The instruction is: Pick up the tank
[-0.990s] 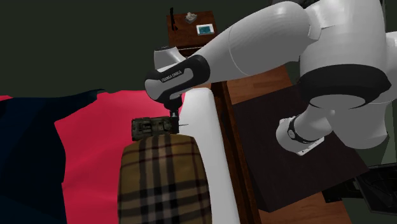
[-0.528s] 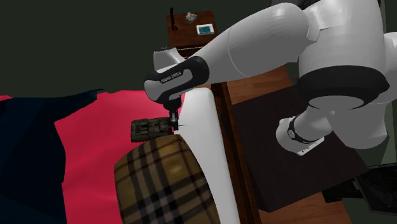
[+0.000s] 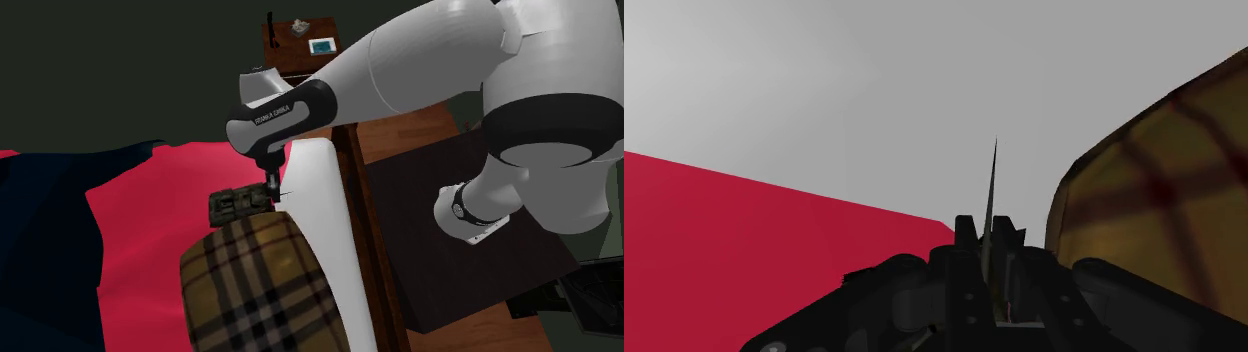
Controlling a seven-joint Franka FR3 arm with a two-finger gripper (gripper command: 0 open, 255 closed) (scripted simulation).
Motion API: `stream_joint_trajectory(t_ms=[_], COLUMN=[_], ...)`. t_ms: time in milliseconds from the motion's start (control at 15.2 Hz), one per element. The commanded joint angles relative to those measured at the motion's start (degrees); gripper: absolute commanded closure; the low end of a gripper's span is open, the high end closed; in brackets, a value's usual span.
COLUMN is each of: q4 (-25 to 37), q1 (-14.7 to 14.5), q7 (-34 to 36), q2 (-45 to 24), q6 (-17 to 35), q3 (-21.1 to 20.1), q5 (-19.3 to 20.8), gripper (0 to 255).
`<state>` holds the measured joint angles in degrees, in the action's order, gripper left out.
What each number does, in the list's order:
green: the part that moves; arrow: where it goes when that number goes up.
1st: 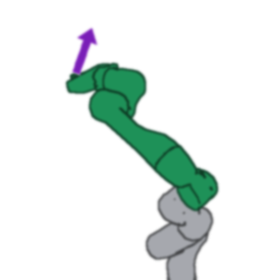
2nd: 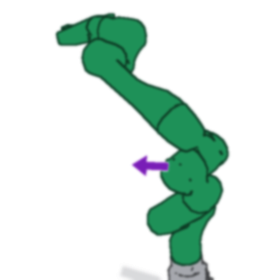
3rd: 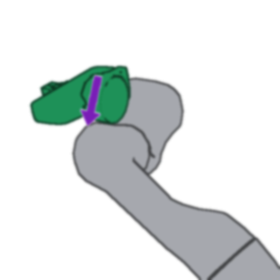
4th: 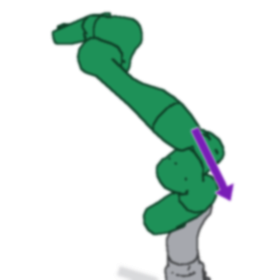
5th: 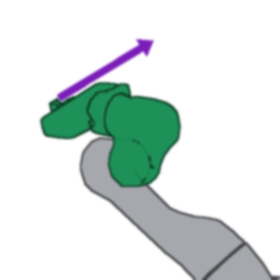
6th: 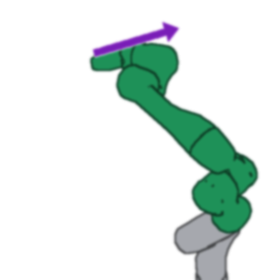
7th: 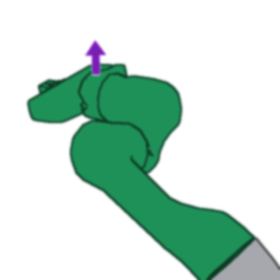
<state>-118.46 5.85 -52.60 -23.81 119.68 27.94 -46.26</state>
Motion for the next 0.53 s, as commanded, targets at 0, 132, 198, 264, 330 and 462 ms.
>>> stream_joint_trajectory(t_ms=[0,132,198,264,330,462], q4=[-0.16,-0.16,-0.14,-0.11,-0.07,0.06], q1=[-0.34,-0.61,-0.74,-0.87,-1.00,-1.23], q7=[0.99,1.96,2.45,2.94,3.42,4.40], q2=[1.37,2.57,3.17,3.76,4.34,5.48], q6=[-0.68,-1.39,-1.76,-2.13,-2.51,-3.28], q3=[0.46,0.87,1.06,1.25,1.44,1.79], q5=[1.02,1.99,2.47,2.94,3.42,4.36], gripper=[255,255,255,255,255,255])
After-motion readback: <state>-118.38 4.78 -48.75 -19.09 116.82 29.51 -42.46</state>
